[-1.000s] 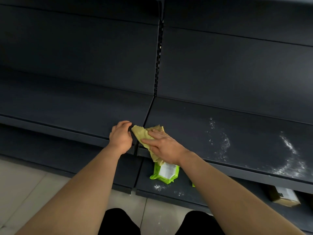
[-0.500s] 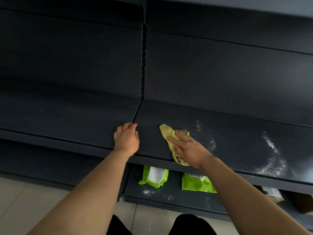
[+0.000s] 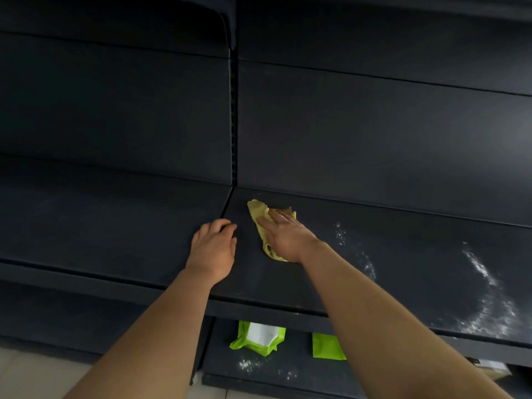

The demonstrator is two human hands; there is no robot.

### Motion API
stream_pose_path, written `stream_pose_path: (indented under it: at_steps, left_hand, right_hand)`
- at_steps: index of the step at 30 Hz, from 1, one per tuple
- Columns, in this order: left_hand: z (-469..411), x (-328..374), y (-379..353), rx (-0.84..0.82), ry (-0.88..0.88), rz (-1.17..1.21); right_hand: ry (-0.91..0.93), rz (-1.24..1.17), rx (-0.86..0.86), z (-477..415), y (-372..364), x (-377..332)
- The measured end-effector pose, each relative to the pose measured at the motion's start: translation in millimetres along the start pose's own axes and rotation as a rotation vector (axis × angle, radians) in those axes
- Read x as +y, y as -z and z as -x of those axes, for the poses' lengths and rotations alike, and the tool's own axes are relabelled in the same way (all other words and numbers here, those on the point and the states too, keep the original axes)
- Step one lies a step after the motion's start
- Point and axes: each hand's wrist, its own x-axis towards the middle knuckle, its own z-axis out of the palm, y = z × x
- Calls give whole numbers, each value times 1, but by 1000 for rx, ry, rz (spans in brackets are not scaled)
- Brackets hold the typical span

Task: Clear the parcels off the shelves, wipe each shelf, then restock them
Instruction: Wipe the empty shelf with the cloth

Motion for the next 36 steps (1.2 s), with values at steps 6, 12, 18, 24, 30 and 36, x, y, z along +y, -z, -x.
stream_pose_path:
  at_steps: [6, 12, 18, 24, 30, 36]
  left_hand:
    - [-4, -4, -6, 46, -16, -21]
    - [-4, -5, -8, 58, -10, -26]
    - [-2, -2, -7, 48, -10, -37]
    - [-1, -1, -4, 36, -17, -42]
    - [-1, -1, -4, 43, -19, -67]
    - [0, 1, -2, 48, -34, -92]
  right_hand:
    - [-24, -33, -24, -43, 9, -5]
    - [-167, -71, 78, -52, 9, 19]
    - [-450, -124, 82, -12, 8, 64]
    - [-678, -139, 71, 43, 3, 99]
    - [-697, -77, 4, 55, 0, 65]
    - [-461, -45, 34, 54, -19, -2]
